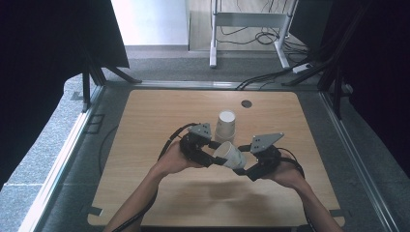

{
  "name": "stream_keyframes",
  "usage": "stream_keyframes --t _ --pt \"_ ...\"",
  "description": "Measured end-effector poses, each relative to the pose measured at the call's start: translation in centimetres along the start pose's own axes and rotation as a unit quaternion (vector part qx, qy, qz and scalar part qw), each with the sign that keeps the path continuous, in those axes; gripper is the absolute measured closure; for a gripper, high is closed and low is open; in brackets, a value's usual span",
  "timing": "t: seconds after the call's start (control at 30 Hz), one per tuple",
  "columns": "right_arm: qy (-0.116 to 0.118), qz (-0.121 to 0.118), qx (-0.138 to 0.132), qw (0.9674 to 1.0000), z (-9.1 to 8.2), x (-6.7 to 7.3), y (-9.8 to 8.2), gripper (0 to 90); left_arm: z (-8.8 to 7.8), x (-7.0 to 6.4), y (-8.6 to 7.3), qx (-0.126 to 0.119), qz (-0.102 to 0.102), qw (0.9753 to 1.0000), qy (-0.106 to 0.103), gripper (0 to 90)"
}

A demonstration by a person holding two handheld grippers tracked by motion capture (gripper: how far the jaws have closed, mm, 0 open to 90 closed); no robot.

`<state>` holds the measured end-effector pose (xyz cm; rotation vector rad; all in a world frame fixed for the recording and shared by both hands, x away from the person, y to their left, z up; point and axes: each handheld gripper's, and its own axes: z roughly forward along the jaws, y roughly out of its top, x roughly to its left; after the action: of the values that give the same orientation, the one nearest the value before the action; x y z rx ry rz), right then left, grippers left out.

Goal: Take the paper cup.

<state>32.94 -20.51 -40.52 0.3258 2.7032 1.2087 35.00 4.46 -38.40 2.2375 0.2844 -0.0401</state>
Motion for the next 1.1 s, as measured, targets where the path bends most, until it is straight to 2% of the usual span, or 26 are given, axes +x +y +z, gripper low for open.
stream_keyframes --t 0.13,0.27,0.37,0.47,0.6,0.7,0.8,0.93,0.97,1.1 --pt "-0.010 -0.022 0.049 0.9985 1.0 0.2 0.7 19.8 0.4 -0.4 1.0 0.051 0.016 0.9984 0.020 39.0" --pt "-0.019 -0.042 0.096 0.9944 2.4 0.6 1.1 25.4 0.9 -0.7 1.6 0.080 0.025 0.9961 0.027 38.7" --pt "-0.016 -0.046 0.102 0.9936 3.0 0.7 1.3 31.4 1.2 -0.8 1.7 0.093 0.031 0.9946 0.033 38.6" --pt "-0.011 -0.040 0.099 0.9942 3.2 0.7 1.2 35.6 1.3 -0.8 1.6 0.096 0.031 0.9943 0.033 38.5" --pt "-0.009 -0.030 0.087 0.9957 3.1 0.7 1.0 37.1 1.2 -0.7 1.4 0.075 0.027 0.9964 0.029 33.9" --pt "-0.001 -0.012 0.052 0.9986 2.7 0.6 0.6 37.2 0.9 -0.5 1.1 0.042 0.009 0.9988 0.024 27.6" --pt "0.002 0.007 0.019 0.9998 2.4 0.5 0.0 37.2 0.7 -0.4 0.8 0.016 -0.010 0.9996 0.021 22.0" --pt "0.013 0.024 -0.027 0.9993 2.3 0.4 -0.8 37.1 0.7 -0.2 0.4 -0.020 -0.025 0.9995 0.005 19.3" --pt "0.014 0.029 -0.038 0.9988 2.3 0.4 -1.0 37.1 0.6 -0.1 0.3 -0.025 -0.024 0.9994 0.002 19.2" --pt "0.021 0.035 -0.065 0.9970 2.3 0.5 -1.4 37.0 1.0 0.0 0.1 -0.058 -0.029 0.9977 -0.020 19.3"
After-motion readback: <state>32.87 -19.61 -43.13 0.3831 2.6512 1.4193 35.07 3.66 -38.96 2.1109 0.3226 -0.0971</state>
